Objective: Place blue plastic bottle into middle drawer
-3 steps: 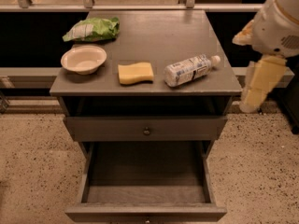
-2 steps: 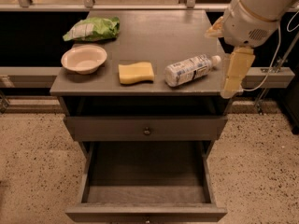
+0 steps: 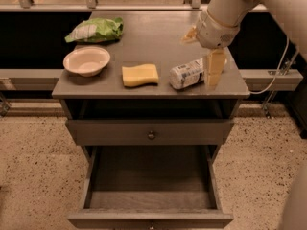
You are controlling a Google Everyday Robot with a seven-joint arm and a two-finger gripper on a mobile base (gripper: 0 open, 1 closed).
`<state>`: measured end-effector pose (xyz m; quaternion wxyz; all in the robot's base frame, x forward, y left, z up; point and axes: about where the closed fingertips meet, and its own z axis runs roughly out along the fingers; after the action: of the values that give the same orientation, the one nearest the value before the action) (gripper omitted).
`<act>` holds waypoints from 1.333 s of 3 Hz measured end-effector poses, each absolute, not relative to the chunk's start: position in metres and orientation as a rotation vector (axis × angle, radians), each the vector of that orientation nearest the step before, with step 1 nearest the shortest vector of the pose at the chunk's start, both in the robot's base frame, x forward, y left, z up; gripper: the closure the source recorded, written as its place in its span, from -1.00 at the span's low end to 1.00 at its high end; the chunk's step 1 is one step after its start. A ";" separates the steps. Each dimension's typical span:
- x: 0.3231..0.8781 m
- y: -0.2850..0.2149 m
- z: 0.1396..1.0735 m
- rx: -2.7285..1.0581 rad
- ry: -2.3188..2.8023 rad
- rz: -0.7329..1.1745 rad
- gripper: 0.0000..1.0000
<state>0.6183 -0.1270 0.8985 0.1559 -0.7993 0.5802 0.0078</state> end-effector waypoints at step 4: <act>0.617 -0.124 0.886 -2.170 1.757 0.103 0.72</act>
Offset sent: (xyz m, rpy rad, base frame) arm 0.0382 -0.0194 -0.0759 -0.0945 0.1016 0.0089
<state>0.6167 -0.1239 0.8859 0.1729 -0.7650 0.6193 0.0364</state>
